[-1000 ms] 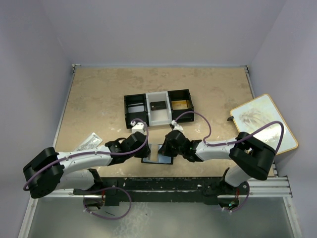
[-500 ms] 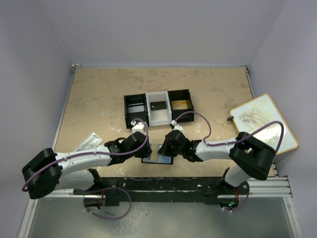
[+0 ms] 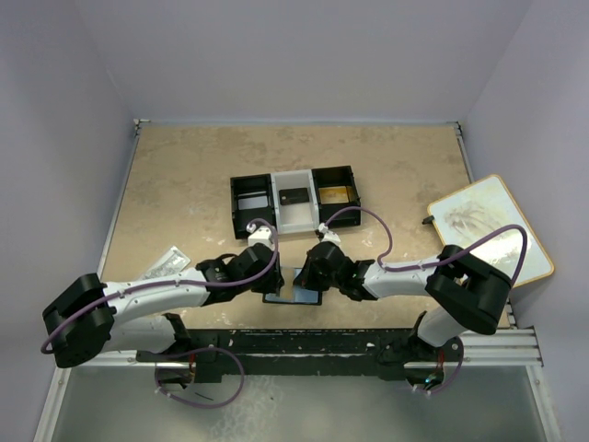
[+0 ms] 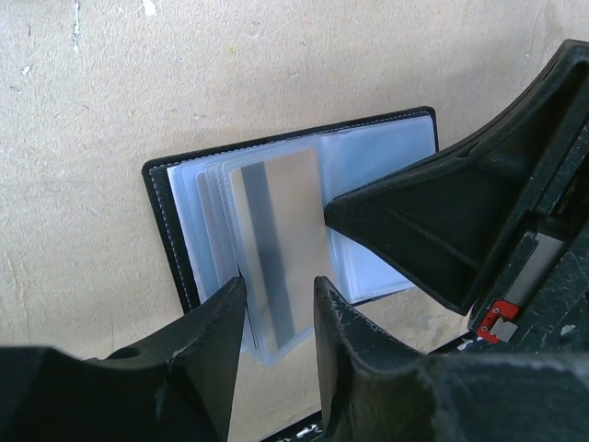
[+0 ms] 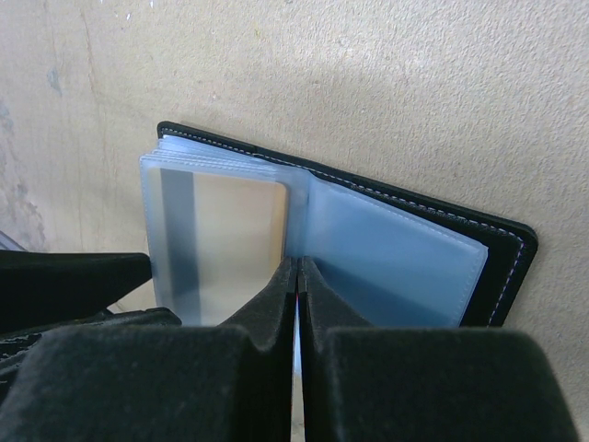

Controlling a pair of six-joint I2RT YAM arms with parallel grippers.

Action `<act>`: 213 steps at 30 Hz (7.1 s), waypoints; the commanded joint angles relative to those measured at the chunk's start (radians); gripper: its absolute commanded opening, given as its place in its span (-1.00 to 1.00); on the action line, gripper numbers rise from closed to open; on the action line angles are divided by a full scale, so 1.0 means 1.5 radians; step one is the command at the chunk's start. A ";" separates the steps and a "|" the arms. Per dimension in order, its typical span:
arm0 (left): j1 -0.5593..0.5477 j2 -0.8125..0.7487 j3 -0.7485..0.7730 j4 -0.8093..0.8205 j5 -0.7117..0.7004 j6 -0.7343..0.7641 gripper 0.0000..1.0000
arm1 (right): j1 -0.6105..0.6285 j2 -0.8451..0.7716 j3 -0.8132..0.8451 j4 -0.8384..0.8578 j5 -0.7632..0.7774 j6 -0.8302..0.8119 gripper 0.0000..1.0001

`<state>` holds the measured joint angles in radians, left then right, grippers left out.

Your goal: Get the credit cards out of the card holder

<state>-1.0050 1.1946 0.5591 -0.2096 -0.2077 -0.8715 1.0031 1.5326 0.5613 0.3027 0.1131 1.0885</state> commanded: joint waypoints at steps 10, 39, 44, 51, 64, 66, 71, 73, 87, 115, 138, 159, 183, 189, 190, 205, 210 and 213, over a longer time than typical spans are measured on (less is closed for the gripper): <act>-0.014 -0.005 0.042 0.021 0.024 0.007 -0.49 | 0.003 0.035 -0.011 -0.084 0.021 -0.014 -0.97; -0.050 0.056 0.131 -0.127 -0.059 0.035 -0.27 | 0.002 0.036 -0.004 -0.088 0.030 -0.020 -0.96; -0.052 0.055 0.117 -0.091 -0.041 0.032 -0.27 | 0.003 0.035 -0.005 -0.088 0.032 -0.021 -0.96; -0.052 0.045 0.103 -0.123 -0.114 0.000 -0.19 | 0.003 0.032 -0.007 -0.088 0.032 -0.020 -0.96; -0.052 0.100 0.085 -0.076 -0.098 -0.008 -0.17 | 0.002 0.029 -0.008 -0.085 0.039 -0.020 -0.95; -0.051 0.104 0.085 -0.074 -0.095 -0.007 -0.19 | 0.002 0.029 -0.009 -0.085 0.039 -0.018 -0.95; -0.052 0.086 0.079 -0.055 -0.081 -0.006 -0.25 | 0.003 0.032 -0.008 -0.083 0.039 -0.020 -0.94; -0.052 0.085 0.084 -0.061 -0.082 -0.006 -0.25 | 0.003 0.036 -0.007 -0.082 0.038 -0.020 -0.94; -0.073 0.097 0.120 -0.111 -0.124 -0.004 -0.20 | 0.002 0.045 -0.004 -0.079 0.035 -0.023 -0.94; -0.081 0.042 0.113 -0.071 -0.104 -0.012 -0.39 | 0.003 0.050 0.000 -0.081 0.036 -0.024 -0.94; -0.081 0.084 0.045 0.110 -0.048 -0.049 -0.39 | 0.002 -0.071 -0.050 -0.049 0.045 0.015 -0.87; -0.082 0.157 0.074 0.217 0.196 0.008 -0.14 | 0.003 -0.496 -0.106 -0.404 0.268 0.138 -0.66; -0.036 -0.094 0.057 -0.068 -0.183 -0.050 -0.06 | 0.003 -0.366 -0.112 0.024 0.002 -0.016 -0.43; -0.017 -0.079 0.052 -0.085 -0.180 -0.044 -0.06 | 0.002 -0.184 -0.071 0.109 -0.047 -0.017 -0.44; -0.015 -0.075 0.053 -0.084 -0.180 -0.042 -0.06 | 0.003 -0.161 -0.068 0.120 -0.047 -0.014 -0.45; -0.009 -0.013 0.046 0.022 -0.042 0.034 -0.10 | -0.004 -0.064 -0.185 0.168 -0.012 0.114 -0.53; -0.009 0.034 0.057 0.023 -0.031 0.055 -0.14 | -0.020 -0.083 -0.224 0.240 -0.032 0.115 -0.52; -0.009 0.062 0.069 0.024 -0.021 0.064 -0.20 | -0.020 -0.067 -0.222 0.249 -0.036 0.119 -0.53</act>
<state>-1.0214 1.2430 0.6235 -0.2146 -0.2752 -0.8230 0.9817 1.4033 0.2481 0.6750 0.0425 1.2587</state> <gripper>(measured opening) 0.419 0.235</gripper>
